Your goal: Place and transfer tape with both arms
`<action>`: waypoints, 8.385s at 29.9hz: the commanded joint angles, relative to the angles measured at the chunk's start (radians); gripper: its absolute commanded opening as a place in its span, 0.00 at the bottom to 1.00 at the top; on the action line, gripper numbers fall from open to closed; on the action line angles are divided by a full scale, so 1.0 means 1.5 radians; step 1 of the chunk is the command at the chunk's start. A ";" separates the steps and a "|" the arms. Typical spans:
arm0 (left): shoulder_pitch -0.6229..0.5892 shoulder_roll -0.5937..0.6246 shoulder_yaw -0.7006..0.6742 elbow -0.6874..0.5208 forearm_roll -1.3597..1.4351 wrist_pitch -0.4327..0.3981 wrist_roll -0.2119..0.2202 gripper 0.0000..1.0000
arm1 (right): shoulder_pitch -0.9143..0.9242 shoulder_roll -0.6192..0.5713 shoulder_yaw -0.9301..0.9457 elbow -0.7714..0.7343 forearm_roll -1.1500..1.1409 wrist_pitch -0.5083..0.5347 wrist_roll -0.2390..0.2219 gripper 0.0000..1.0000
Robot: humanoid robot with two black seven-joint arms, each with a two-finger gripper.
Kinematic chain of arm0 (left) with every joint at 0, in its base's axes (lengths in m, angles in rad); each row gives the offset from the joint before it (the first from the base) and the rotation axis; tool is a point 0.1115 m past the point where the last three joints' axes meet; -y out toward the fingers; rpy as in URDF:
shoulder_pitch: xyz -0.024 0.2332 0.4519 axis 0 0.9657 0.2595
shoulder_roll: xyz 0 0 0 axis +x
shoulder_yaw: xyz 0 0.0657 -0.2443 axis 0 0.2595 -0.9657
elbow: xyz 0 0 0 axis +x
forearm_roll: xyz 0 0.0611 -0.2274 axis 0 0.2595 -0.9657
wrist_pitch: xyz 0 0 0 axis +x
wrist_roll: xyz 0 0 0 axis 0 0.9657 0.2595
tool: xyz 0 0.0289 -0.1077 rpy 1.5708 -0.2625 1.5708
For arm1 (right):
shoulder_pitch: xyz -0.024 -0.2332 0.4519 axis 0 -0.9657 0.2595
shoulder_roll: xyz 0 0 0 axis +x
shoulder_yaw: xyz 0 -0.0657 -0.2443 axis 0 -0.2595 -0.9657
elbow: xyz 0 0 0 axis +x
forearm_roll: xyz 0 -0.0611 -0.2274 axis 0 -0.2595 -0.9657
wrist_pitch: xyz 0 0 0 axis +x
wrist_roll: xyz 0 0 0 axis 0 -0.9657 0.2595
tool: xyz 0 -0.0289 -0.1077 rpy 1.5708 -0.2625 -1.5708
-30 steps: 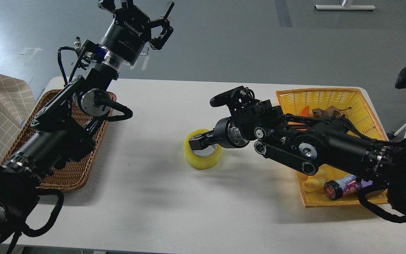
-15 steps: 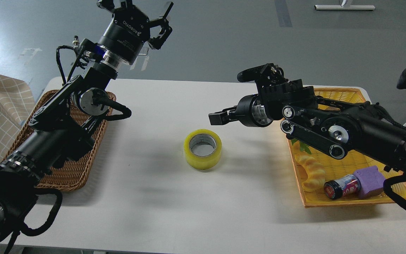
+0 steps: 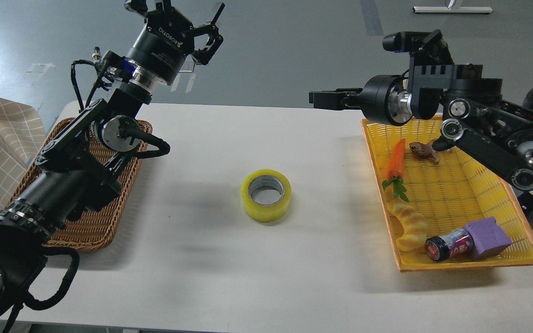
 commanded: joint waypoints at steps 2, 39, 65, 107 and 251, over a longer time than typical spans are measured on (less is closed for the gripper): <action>-0.001 0.000 0.000 0.000 0.000 0.000 0.000 0.98 | -0.066 -0.039 0.111 0.032 0.000 0.000 0.003 0.99; -0.005 0.016 0.001 -0.001 0.003 0.000 0.008 0.98 | -0.189 0.213 0.631 -0.140 0.678 0.000 0.028 1.00; -0.018 0.042 -0.001 -0.016 0.002 0.000 0.007 0.98 | -0.224 0.289 0.657 -0.197 0.770 0.000 0.010 1.00; -0.056 0.091 0.075 -0.069 0.467 0.059 0.003 0.98 | -0.262 0.289 0.640 -0.193 0.784 0.000 0.010 1.00; -0.088 0.049 0.488 -0.079 1.029 0.080 0.239 0.00 | -0.268 0.289 0.630 -0.209 0.781 0.000 0.010 1.00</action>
